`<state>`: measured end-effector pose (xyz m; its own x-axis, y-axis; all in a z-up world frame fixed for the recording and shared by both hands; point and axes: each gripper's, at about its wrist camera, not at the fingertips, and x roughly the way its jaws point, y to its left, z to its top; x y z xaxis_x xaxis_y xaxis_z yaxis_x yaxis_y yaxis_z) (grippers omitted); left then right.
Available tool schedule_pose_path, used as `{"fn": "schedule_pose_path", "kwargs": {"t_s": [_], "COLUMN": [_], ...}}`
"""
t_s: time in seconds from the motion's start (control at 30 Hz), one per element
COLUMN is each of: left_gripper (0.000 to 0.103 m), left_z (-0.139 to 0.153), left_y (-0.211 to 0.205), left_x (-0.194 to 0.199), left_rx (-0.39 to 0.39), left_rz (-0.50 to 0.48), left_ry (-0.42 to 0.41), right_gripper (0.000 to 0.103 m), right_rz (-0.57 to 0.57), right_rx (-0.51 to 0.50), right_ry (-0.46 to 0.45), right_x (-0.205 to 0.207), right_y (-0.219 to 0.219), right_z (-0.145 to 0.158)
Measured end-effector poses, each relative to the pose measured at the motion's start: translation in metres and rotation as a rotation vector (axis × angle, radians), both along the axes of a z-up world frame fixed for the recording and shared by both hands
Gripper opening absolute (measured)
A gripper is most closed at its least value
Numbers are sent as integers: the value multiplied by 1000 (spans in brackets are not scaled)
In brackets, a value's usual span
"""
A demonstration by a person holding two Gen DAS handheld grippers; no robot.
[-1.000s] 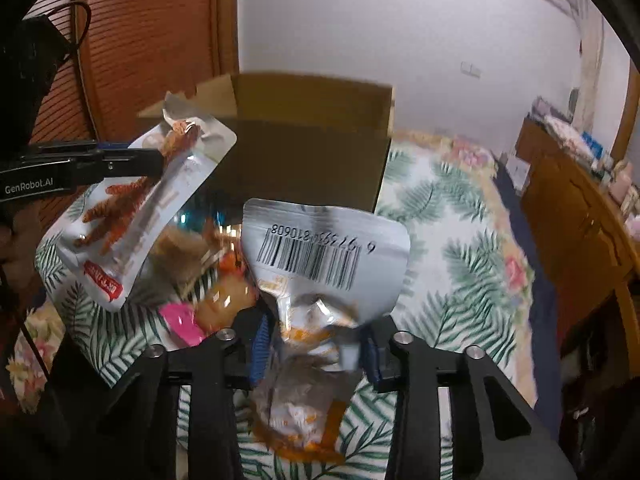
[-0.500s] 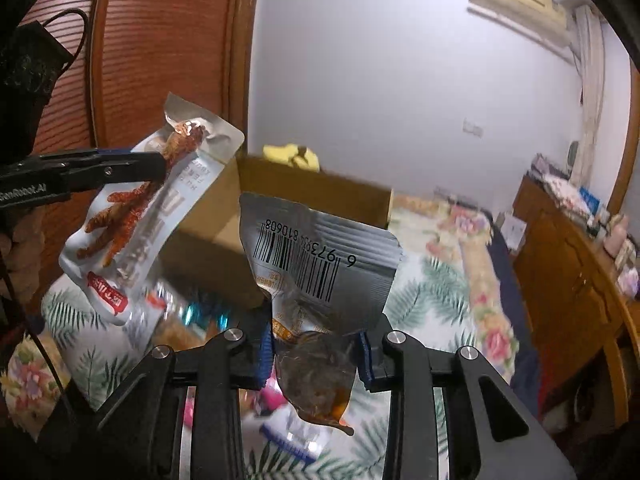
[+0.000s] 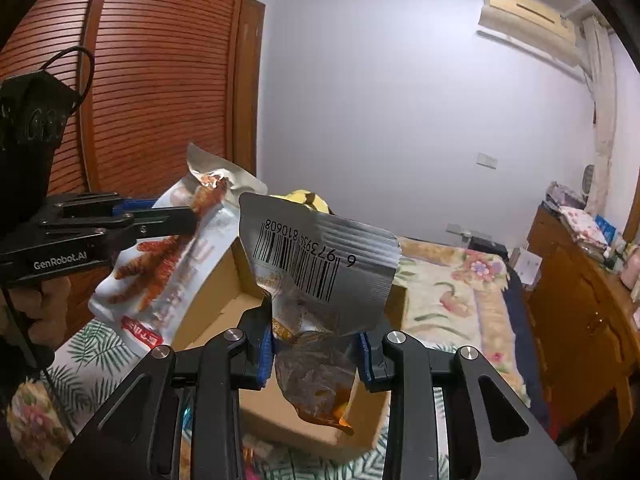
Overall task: Organize snacks
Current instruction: 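Lift both packs over the box and open both tools to drop them inside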
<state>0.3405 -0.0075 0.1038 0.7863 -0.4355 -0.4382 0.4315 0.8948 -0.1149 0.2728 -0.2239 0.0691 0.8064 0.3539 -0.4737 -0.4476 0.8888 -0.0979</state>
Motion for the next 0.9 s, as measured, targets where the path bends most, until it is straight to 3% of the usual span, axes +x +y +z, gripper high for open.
{"fn": "schedule_pose_path", "kwargs": {"t_s": [0.33, 0.4, 0.47, 0.5, 0.57, 0.63, 0.83, 0.9], "left_gripper": [17, 24, 51, 51, 51, 51, 55, 61], "left_z": [-74, -82, -85, -85, -85, -83, -71, -69], "left_y": [-8, -10, -10, -7, -2, 1, 15, 17], "left_x": [46, 48, 46, 44, 39, 34, 1, -15], "left_rx": [75, 80, 72, 60, 56, 53, 46, 48], "left_rz": [32, 40, 52, 60, 63, 68, 70, 67], "left_ry": [157, 180, 179, 174, 182, 176, 142, 133], "right_gripper": [31, 31, 31, 31, 40, 68, 71, 71], "right_rz": [7, 8, 5, 2, 16, 12, 0, -11], "right_rx": [-38, -48, -55, -54, -34, -14, 32, 44], "right_ry": [169, 209, 244, 260, 294, 294, 248, 223], "right_x": [45, 51, 54, 56, 57, 55, 36, 23], "right_y": [21, 24, 26, 26, 28, 28, 22, 16], "right_z": [-77, -93, -105, -109, -113, -111, -89, -80]}}
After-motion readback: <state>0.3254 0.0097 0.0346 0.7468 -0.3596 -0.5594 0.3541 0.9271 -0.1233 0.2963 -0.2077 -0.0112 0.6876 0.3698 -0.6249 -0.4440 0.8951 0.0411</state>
